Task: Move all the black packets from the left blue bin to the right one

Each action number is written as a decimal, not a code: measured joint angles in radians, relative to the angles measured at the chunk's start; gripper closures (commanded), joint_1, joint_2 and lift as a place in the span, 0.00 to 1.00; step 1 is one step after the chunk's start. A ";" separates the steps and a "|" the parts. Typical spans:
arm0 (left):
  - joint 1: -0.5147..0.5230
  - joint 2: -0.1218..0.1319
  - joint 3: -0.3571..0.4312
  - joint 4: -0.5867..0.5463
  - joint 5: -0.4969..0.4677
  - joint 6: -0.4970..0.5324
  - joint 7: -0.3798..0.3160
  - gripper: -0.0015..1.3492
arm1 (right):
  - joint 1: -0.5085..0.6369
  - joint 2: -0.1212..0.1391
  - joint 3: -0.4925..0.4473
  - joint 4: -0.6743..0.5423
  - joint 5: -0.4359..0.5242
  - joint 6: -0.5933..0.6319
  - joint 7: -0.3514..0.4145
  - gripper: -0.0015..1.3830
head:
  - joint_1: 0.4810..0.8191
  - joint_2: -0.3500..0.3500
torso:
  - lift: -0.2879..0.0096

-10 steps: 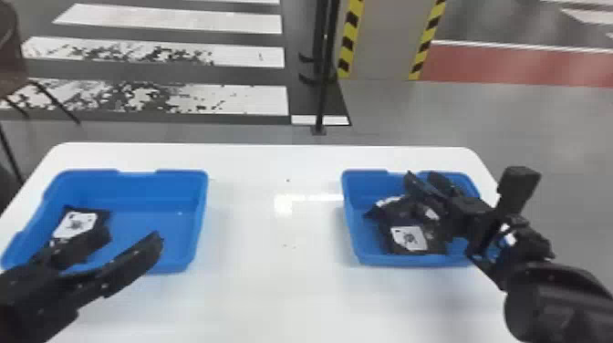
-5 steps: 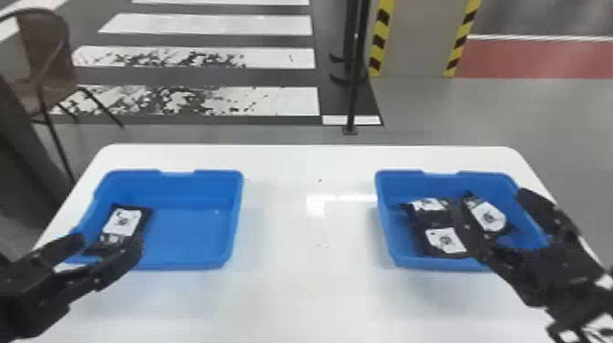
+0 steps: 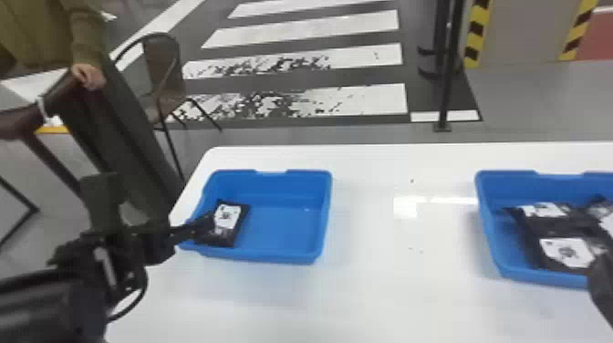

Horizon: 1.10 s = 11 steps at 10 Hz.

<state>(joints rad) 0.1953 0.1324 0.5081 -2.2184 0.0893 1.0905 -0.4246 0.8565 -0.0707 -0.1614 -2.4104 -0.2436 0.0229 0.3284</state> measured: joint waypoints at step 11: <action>-0.511 0.064 -0.225 0.574 -0.165 0.349 0.129 0.16 | -0.030 -0.009 0.034 0.053 -0.078 0.051 0.039 0.09 | 0.63 0.87 | 0.50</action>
<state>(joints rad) -0.3156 0.1963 0.2835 -1.6443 -0.0753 1.4391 -0.2960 0.8263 -0.0793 -0.1277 -2.3575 -0.3212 0.0743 0.3673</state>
